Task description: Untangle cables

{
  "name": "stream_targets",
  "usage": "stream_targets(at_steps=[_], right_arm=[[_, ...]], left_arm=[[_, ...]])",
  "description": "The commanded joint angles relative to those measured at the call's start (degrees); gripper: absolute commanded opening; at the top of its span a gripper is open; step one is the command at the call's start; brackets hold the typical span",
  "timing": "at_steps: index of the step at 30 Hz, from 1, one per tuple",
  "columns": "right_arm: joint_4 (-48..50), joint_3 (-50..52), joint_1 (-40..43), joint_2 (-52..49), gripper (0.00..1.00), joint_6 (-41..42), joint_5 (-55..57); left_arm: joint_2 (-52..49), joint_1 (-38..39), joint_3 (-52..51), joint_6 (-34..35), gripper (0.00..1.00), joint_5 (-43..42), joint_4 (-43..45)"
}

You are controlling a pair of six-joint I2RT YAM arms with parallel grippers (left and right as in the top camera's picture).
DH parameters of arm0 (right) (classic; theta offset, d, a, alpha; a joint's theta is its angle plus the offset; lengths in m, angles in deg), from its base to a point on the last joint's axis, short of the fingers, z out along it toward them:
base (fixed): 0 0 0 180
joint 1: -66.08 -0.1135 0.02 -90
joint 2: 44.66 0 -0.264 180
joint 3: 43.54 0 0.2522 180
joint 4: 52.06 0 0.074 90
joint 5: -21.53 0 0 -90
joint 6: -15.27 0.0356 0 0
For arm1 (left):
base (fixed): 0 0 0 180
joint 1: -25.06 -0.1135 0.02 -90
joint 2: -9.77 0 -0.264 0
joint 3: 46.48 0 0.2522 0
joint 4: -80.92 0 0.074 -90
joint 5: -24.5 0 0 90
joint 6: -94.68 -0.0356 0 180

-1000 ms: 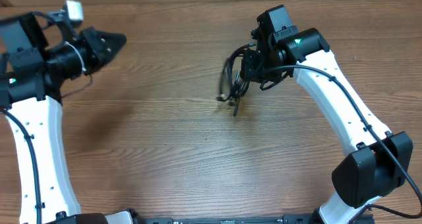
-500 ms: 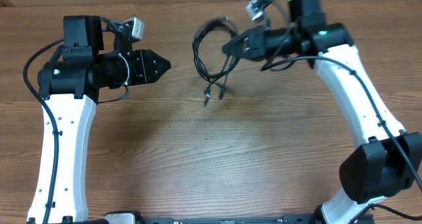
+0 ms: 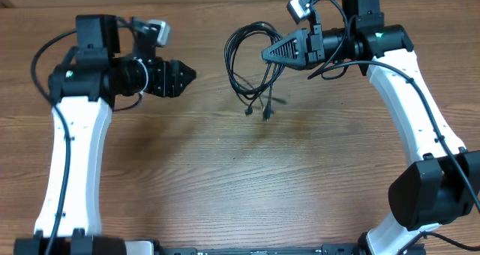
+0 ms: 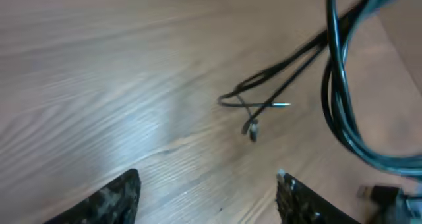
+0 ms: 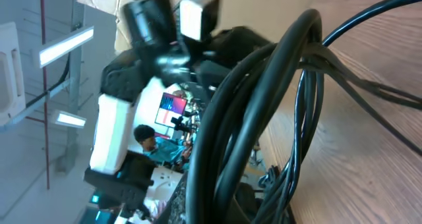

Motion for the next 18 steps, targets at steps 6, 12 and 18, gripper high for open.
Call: stream_targets(at_steps=[6,12,18], right_arm=[[0.4,-1.2,0.0,0.4,0.04,0.0,-3.1],[1.0,-1.2,0.0,0.4,0.04,0.1,-3.1],[1.2,-1.2,0.0,0.4,0.04,0.2,-3.1]], left_arm=[[-12.2,0.6,0.9,-31.9,0.73,-28.5,-1.0],[-12.7,3.2,0.9,-37.9,0.93,-31.3,5.4],[-13.4,7.9,0.9,-35.7,1.00,-19.4,13.9]])
